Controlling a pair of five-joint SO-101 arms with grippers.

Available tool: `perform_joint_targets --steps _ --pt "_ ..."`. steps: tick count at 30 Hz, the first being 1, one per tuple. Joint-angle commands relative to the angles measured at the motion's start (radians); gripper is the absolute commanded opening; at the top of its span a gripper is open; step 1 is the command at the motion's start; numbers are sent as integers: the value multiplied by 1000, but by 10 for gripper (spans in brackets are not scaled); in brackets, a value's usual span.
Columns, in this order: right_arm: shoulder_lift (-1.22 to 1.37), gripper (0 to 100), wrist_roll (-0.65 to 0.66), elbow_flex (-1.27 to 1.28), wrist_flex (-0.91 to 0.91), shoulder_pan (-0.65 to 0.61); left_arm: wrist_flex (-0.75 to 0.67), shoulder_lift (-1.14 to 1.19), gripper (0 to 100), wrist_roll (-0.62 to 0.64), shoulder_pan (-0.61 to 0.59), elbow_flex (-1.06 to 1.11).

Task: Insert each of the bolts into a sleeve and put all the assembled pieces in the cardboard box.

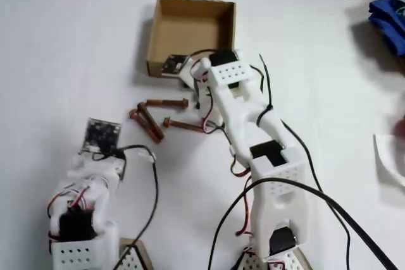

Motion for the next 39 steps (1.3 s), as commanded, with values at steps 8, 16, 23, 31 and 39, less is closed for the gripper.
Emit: perform_joint_targets --steps 8,16,23,31,39 --pt "-2 241 8 140 -54 -21 -109 -34 154 2 -52 -38" --pt "-7 241 8 183 -50 -22 -107 -34 154 2 -52 -7" --pt "-10 241 8 183 25 -58 -107 -34 154 2 -52 -10" --pt "-2 241 8 180 8 -56 -107 -34 154 2 -52 -7" --pt "-4 242 -54 178 -58 -44 -107 -34 154 2 -52 -7"
